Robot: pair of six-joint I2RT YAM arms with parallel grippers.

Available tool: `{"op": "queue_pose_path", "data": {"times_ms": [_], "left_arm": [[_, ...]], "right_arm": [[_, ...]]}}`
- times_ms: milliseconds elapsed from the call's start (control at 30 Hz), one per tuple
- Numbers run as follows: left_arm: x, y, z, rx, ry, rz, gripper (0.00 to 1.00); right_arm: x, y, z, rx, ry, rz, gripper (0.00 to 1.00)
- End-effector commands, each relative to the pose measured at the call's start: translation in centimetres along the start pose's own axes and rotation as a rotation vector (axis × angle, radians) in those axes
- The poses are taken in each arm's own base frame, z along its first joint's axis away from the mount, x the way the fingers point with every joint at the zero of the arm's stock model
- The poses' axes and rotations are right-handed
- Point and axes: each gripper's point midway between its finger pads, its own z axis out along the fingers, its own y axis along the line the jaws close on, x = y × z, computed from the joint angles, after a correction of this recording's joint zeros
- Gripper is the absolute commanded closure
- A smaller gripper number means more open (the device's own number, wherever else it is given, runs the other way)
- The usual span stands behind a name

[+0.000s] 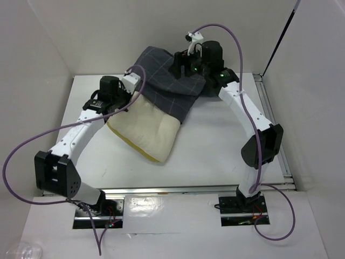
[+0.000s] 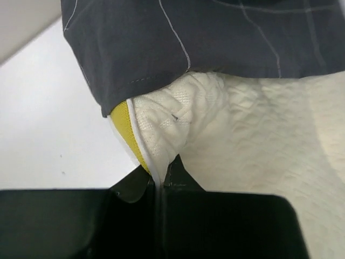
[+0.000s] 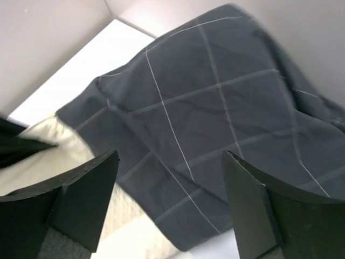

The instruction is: Put the pillow into the pillowcase

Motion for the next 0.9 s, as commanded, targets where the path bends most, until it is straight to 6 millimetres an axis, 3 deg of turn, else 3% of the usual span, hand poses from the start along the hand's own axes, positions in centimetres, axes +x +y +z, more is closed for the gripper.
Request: {"op": "queue_pose_path", "data": {"times_ms": [0,67,100,133,167,200,233,267,367,467,533,567,600,700,733,833,867], "left_arm": [[0.3,2.4,2.8,-0.022,-0.016,-0.038,1.00],[2.5,4.2,5.5,-0.042,0.083,-0.068,0.88],[3.4,4.9,6.4,-0.054,0.126,-0.089,0.67],[4.3,5.6,7.1,-0.063,0.178,-0.100,0.55],[3.6,7.6,7.5,-0.099,0.179,-0.125,0.42],[6.1,7.6,8.6,-0.079,0.272,-0.145,0.30],[6.2,8.0,8.9,-0.065,0.284,-0.160,0.20],[5.4,9.5,8.6,-0.069,0.266,-0.180,0.18],[4.1,7.6,7.4,0.100,0.229,-0.189,0.06],[2.3,4.0,4.7,0.254,0.176,-0.115,0.03],[2.1,-0.3,3.4,0.375,0.176,-0.057,0.02],[2.2,-1.6,2.7,0.402,0.183,-0.032,0.02],[2.3,-4.4,1.2,0.460,0.186,0.003,0.02],[2.8,-8.8,-0.8,0.546,0.197,0.090,0.02],[3.3,-11.4,-2.2,0.589,0.208,0.135,0.02],[4.4,-15.4,-3.9,0.657,0.210,0.238,0.02],[4.4,-15.8,-4.3,0.643,0.201,0.266,0.01]], "right_arm": [[-3.0,0.8,-2.0,-0.039,-0.086,-0.069,0.17],[-1.4,0.4,-2.0,-0.046,-0.034,-0.059,0.17],[-1.0,0.9,-2.1,-0.075,-0.023,-0.067,0.17],[0.1,0.1,-1.7,-0.066,0.002,-0.066,0.17],[0.5,0.4,-1.8,-0.080,0.015,-0.061,0.17],[2.1,0.7,-1.4,-0.117,0.060,-0.061,0.17],[2.4,0.7,-1.5,-0.117,0.071,-0.066,0.19],[3.8,0.4,-1.1,-0.116,0.103,-0.053,0.19],[6.1,0.3,-1.2,-0.144,0.154,-0.055,0.20],[8.9,0.3,-1.1,-0.166,0.211,-0.048,0.20],[10.6,0.2,-1.3,-0.169,0.242,-0.060,0.20],[11.1,0.1,-1.4,-0.169,0.253,-0.055,0.20],[11.5,-0.4,-1.5,-0.162,0.260,-0.061,0.20],[13.6,-0.8,-1.3,-0.155,0.313,-0.047,0.20],[14.1,-0.8,-1.4,-0.155,0.323,-0.043,0.20],[15.3,-2.2,-1.5,-0.124,0.348,-0.016,0.20],[15.3,-2.2,-1.5,-0.124,0.348,-0.016,0.20]]}}
